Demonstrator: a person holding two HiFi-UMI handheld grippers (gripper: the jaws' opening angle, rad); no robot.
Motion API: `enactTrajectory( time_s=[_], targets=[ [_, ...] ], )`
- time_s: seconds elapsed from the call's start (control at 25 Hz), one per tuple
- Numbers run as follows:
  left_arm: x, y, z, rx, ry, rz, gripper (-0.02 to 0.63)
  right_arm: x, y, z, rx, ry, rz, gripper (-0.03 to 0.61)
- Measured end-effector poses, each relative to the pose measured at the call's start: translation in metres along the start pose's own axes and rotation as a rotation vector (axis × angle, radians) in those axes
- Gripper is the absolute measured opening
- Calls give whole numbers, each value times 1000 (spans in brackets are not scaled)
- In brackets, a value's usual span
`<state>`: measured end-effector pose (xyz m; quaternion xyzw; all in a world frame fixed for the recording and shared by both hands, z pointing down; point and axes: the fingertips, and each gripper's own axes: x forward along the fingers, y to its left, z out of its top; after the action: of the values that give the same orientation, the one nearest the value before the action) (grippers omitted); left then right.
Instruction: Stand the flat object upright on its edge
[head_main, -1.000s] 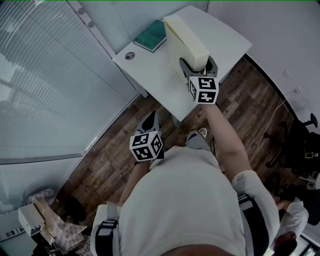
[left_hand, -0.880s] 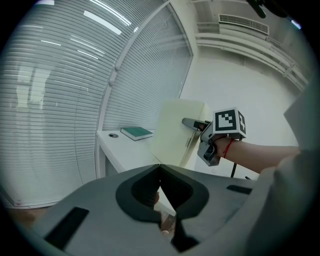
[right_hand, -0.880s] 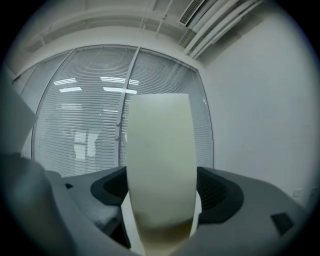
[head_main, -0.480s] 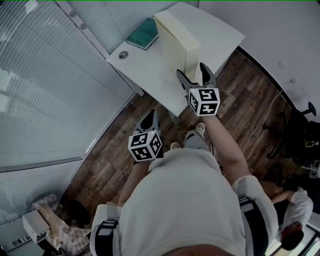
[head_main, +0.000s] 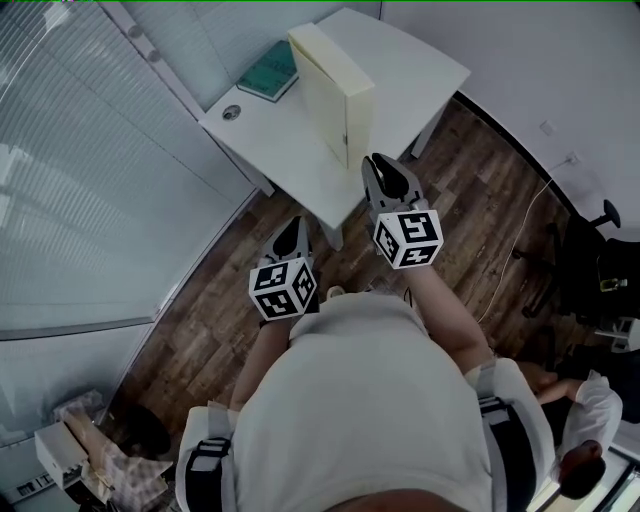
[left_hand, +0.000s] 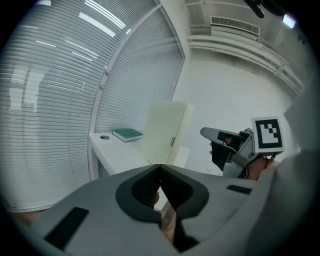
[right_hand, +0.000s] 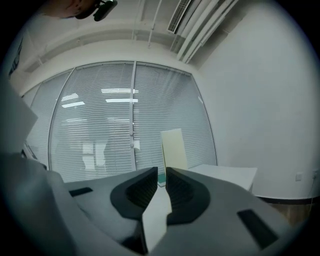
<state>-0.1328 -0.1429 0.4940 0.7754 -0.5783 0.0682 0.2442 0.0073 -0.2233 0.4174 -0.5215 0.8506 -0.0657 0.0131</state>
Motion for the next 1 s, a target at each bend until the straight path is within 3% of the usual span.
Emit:
enactTrajectory(
  time_s=[0.28,1.0],
  targets=[
    [-12,-30,0,-9,-26,34,20,-46,11,2,-75,43,96,25],
    [-61,-104,-30,-1,-38,64,20,-164,8,-13,-15,89,163,20]
  ],
)
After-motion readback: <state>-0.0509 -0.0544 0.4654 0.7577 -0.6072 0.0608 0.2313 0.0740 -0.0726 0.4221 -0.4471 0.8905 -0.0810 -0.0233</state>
